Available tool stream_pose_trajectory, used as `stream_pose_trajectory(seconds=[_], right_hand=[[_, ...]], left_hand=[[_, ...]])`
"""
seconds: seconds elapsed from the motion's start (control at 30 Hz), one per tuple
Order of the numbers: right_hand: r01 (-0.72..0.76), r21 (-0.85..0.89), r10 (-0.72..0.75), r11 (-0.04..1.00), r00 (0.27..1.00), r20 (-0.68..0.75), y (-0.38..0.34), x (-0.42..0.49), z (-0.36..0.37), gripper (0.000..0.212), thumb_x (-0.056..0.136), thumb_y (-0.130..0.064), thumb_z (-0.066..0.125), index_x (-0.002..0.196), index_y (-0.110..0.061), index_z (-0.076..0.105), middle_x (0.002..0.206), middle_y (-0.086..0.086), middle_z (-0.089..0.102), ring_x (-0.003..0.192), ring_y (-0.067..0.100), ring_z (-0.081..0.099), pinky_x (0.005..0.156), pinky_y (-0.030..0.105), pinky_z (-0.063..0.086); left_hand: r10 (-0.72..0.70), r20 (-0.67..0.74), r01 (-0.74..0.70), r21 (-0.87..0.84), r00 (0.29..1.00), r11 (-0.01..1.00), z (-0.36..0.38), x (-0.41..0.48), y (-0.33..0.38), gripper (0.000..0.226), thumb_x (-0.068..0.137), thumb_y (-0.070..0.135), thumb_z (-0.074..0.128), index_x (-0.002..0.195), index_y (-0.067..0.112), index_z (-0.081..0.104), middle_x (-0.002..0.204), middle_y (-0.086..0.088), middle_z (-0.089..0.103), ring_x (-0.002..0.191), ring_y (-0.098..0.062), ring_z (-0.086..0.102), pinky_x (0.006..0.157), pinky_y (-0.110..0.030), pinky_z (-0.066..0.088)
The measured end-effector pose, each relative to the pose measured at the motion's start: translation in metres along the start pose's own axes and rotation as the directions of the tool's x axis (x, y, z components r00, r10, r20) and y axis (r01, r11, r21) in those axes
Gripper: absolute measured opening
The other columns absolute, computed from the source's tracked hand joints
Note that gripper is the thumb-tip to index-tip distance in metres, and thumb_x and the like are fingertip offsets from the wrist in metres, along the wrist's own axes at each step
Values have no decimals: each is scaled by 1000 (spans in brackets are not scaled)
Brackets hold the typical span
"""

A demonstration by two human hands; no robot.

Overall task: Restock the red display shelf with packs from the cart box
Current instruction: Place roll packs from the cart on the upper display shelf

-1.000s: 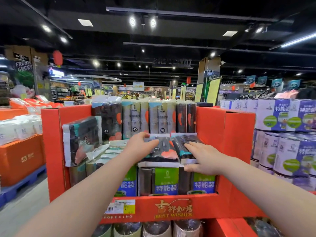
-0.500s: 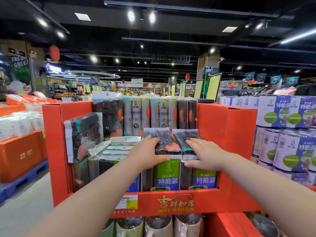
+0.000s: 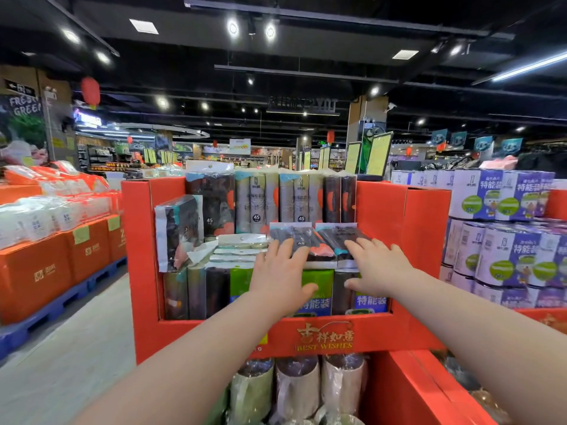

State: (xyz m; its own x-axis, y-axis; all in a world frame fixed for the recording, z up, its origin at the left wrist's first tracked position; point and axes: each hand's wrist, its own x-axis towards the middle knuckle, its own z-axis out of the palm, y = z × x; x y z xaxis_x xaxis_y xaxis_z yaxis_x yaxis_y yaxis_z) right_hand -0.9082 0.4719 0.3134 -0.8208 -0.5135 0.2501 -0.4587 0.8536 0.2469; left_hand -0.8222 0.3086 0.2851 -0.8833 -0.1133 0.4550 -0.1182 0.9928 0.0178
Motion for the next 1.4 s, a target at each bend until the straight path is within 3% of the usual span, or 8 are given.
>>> stream_pose_trajectory(seconds=[0.23,0.43,0.53,0.7,0.77,1.0,1.2,1.4], right_hand=[[27,64,-22,998,996,-82,-24,-67,16,75,87,-50,54,149,-23,20,155,2,23,142,22,23,111,41,27],[16,112,-28,994,993,112,-48,-137,54,58,88,-46,50,140,-25,36,146,-1,38,137,21,33,108,40,32],[-4,109,-22,994,970,244,-60,-170,75,55,88,-47,50,136,-22,40,142,0,42,133,23,37,106,42,34],[-5,115,-39,993,925,379,-75,-211,92,57,90,-43,48,141,-22,35,142,2,42,133,25,38,106,43,32],[11,128,-61,992,918,392,-81,-222,93,56,89,-42,49,140,-21,37,141,3,43,132,24,39,105,43,33],[127,206,-185,970,939,290,-90,-247,67,63,89,-46,51,144,-22,31,145,3,40,135,24,37,106,42,32],[231,255,-296,939,919,260,-92,-295,54,63,89,-46,52,144,-22,33,148,5,37,135,27,37,106,42,35],[344,350,-448,871,850,277,-120,-344,53,58,89,-42,53,142,-22,37,147,2,40,135,24,38,109,44,33]], left_hand=[[64,72,-66,29,995,997,15,-62,-5,66,90,51,50,145,24,27,157,-4,13,145,-28,10,116,-46,17],[119,273,-130,21,955,991,41,-111,-8,63,86,53,51,140,25,34,142,-2,37,132,-27,34,108,-46,31],[143,337,-149,-7,931,989,54,-138,-3,64,86,54,53,139,24,35,139,-2,40,130,-26,37,104,-44,35],[150,384,-151,-28,911,988,61,-176,11,68,87,55,49,143,21,31,148,-5,33,135,-27,32,110,-46,30],[133,391,-133,-27,911,991,57,-190,16,68,88,55,49,144,21,30,153,-6,27,137,-29,30,111,-46,28],[2,402,4,-14,916,1000,47,-255,37,71,88,54,52,146,20,26,144,-5,37,133,-27,34,106,-44,34],[-157,502,164,31,851,986,43,-345,61,67,88,48,51,144,19,30,145,-6,37,134,-28,33,106,-44,32],[-316,576,306,118,754,945,35,-445,69,70,85,50,54,144,20,30,143,-6,39,131,-28,36,105,-43,35]])
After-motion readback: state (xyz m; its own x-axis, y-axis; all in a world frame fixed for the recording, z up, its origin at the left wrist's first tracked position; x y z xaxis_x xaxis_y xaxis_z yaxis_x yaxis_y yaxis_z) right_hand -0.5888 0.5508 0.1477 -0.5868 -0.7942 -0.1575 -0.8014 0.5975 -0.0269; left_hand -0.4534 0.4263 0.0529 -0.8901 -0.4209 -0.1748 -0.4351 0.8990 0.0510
